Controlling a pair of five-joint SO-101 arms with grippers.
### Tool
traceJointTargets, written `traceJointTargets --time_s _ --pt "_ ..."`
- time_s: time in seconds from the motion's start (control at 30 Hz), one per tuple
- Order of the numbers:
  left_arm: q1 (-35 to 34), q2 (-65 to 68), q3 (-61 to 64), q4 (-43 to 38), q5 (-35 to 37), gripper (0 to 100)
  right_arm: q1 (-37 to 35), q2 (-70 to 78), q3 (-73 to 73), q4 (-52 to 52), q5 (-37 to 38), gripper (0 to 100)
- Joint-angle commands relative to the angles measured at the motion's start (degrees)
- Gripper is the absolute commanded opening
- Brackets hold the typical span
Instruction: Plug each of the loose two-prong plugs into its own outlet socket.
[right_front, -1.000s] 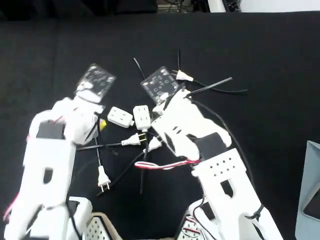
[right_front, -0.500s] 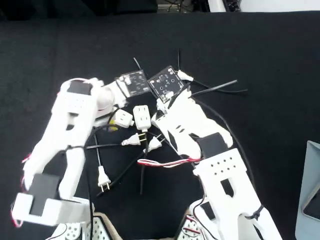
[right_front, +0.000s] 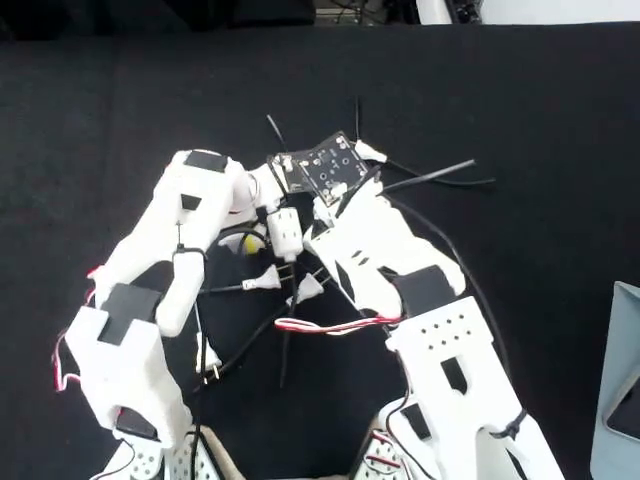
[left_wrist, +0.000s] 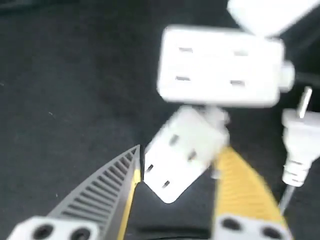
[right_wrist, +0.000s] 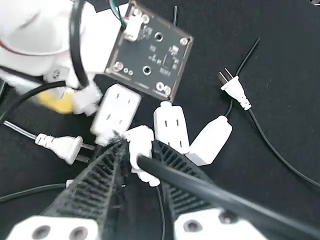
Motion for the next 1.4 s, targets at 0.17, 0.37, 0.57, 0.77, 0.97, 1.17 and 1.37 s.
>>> traceJointTargets --time_s 0.17,0.37,0.57,0.77,0.97,1.17,1.37 --pt "-5.4 0.3 -1.3 -0.3 7.1 3 0.8 -0.9 -0.6 -1.1 -0.1 1.1" --pt "-5.8 0.3 -1.3 4.9 23.6 3 0.8 -0.9 -0.6 -1.1 -0.3 1.1" --pt "-4.5 0.2 -2.4 8.9 27.8 5 0.8 -0.9 -0.5 -1.1 -0.5 1.1" --pt "-8.6 -0.5 -11.5 8.5 27.1 31 0.8 -0.9 -0.5 -1.1 -0.3 1.1" --pt "-7.1 -0.1 -15.7 8.8 6.7 33 0.8 -0.9 0.0 -1.3 -0.2 1.1" --pt "-3.8 1.6 -16.6 8.4 -1.3 33 0.8 -0.9 0.3 -1.5 -0.2 1.1" --pt "-3.2 11.4 -23.1 4.3 -2.1 33 0.8 -0.9 0.3 -1.5 -0.1 1.1"
